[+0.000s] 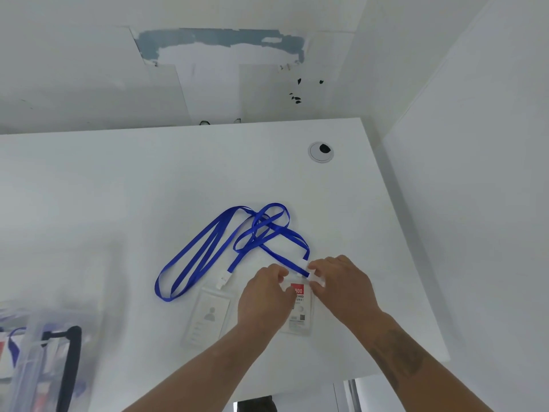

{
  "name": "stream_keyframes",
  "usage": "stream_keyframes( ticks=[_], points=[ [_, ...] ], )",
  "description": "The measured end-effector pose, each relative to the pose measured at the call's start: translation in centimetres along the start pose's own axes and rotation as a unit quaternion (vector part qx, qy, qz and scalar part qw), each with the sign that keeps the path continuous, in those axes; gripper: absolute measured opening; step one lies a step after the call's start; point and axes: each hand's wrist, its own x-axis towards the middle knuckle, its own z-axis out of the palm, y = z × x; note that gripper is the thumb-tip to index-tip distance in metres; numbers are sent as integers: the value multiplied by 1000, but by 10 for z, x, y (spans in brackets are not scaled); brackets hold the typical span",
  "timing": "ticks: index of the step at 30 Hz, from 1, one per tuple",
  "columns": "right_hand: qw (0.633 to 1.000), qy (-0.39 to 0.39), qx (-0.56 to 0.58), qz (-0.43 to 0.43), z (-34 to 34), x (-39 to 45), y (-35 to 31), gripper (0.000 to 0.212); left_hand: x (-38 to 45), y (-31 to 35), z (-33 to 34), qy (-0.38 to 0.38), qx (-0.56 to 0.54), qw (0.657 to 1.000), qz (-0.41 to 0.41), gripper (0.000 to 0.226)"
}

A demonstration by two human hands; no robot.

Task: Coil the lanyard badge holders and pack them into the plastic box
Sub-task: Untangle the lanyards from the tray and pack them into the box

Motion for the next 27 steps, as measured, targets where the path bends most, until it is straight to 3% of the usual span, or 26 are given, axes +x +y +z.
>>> stream_keyframes(
  ticks=[3,6,9,13,20,23,25,27],
  points=[
    [999,13,29,2,-2,0,3,41,-3,0,-1,21,4,1000,18,40],
    [988,61,135,38,-11,-1,5,33,-8,3,-1,33,-2,997,64,38],
    [951,102,274,100,-29,1,2,21,-12,10,1,-23,-36,995,95,50],
    [888,84,419,171,-48,7,-8,17,-19,16,3,-86,-55,989,105,64],
    [755,46,608,243,-66,8,-16,23,-33,6,-33,17,-169,979,116,9],
    [749,19,625,218,-72,6,-25,20,-41,0,-67,59,-249,960,113,9],
    [759,-12,624,184,-75,7,-34,14,-46,1,-92,47,-299,948,101,12],
    [776,-39,609,161,-73,13,-48,23,-49,1,-118,17,-351,932,88,12]
  ],
)
